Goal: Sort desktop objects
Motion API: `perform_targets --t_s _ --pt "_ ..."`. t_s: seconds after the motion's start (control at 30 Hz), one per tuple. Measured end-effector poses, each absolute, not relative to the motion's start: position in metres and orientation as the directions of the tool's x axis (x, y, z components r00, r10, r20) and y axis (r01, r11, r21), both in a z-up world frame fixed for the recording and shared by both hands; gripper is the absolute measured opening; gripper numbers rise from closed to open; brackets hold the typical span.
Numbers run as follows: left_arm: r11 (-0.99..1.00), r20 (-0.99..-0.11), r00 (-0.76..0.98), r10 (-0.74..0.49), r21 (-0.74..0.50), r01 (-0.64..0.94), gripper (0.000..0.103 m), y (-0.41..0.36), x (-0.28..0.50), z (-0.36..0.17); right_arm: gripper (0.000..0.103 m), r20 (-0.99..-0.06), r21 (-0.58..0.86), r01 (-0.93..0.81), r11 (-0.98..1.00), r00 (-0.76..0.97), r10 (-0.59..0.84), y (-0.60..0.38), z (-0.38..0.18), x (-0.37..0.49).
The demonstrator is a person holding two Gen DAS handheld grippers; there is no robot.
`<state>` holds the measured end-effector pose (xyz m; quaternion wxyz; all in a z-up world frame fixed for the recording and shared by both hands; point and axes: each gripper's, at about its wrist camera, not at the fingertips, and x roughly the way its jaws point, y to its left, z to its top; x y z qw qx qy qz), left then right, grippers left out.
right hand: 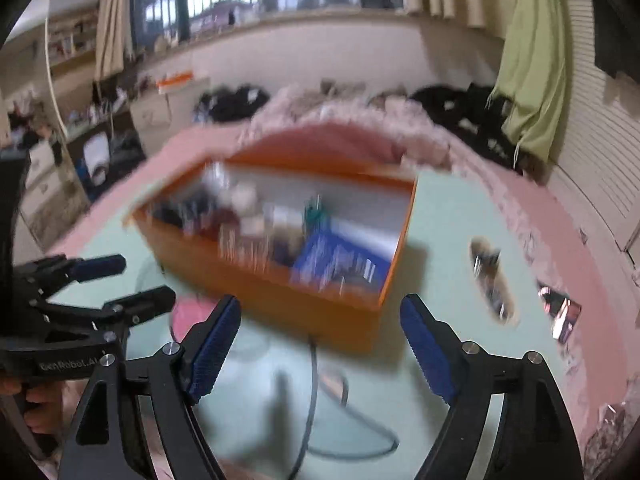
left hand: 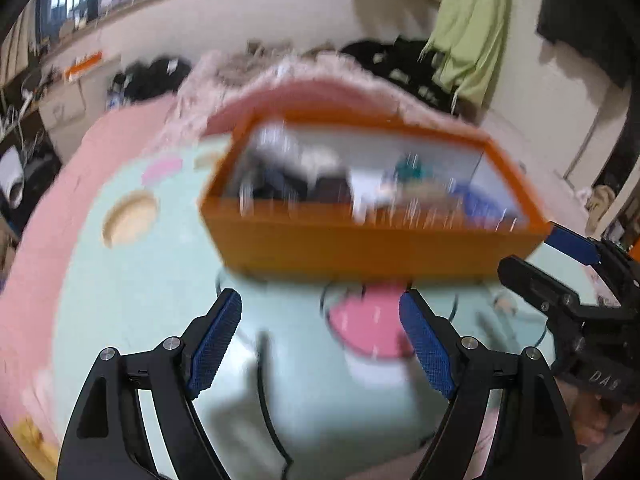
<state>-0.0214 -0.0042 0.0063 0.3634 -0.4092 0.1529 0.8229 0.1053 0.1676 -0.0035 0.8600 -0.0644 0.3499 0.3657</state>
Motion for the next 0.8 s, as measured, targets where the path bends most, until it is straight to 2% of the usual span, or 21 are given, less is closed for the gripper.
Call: perform_targets --t_s 0.13,0.17,0.2,0.23,0.33,0.47,0.8 --pt "-0.72 -0.824 -0.395 0.407 -0.023 -0.693 0.083 -0.003 -0.027 -0.014 0.082 -0.712 0.165 -0.677 0.717 0.422 0.562 0.17 -0.028 0.108" --pt "-0.729 -0.827 -0.407 0.388 -0.005 -0.685 0.09 -0.002 -0.027 -0.016 0.083 -0.717 0.189 -0.663 0.724 0.411 0.564 0.167 -0.031 0.112" --pt "-0.729 -0.832 -0.4 0.385 -0.008 -0.684 0.103 -0.002 -0.028 -0.019 0.089 -0.724 0.203 -0.649 0.733 0.404 0.559 0.165 -0.033 0.114" --pt "-0.728 -0.836 -0.398 0.378 -0.003 -0.686 0.103 -0.001 -0.027 -0.022 0.095 -0.725 0.205 -0.64 0.74 0.409 0.555 0.164 -0.035 0.115" --pt "-0.728 -0.833 -0.401 0.381 -0.002 -0.686 0.103 -0.002 -0.026 -0.022 0.103 -0.74 0.176 -0.634 0.753 0.419 0.526 0.166 -0.038 0.113" --pt "-0.727 -0.833 -0.401 0.382 -0.003 -0.686 0.103 -0.002 -0.027 -0.023 0.103 -0.76 0.104 -0.64 0.761 0.442 0.476 0.174 -0.041 0.108" --pt "-0.726 -0.831 -0.403 0.384 -0.002 -0.687 0.103 0.001 -0.03 -0.022 0.103 -0.761 0.103 -0.641 0.76 0.441 0.476 0.177 -0.041 0.107"
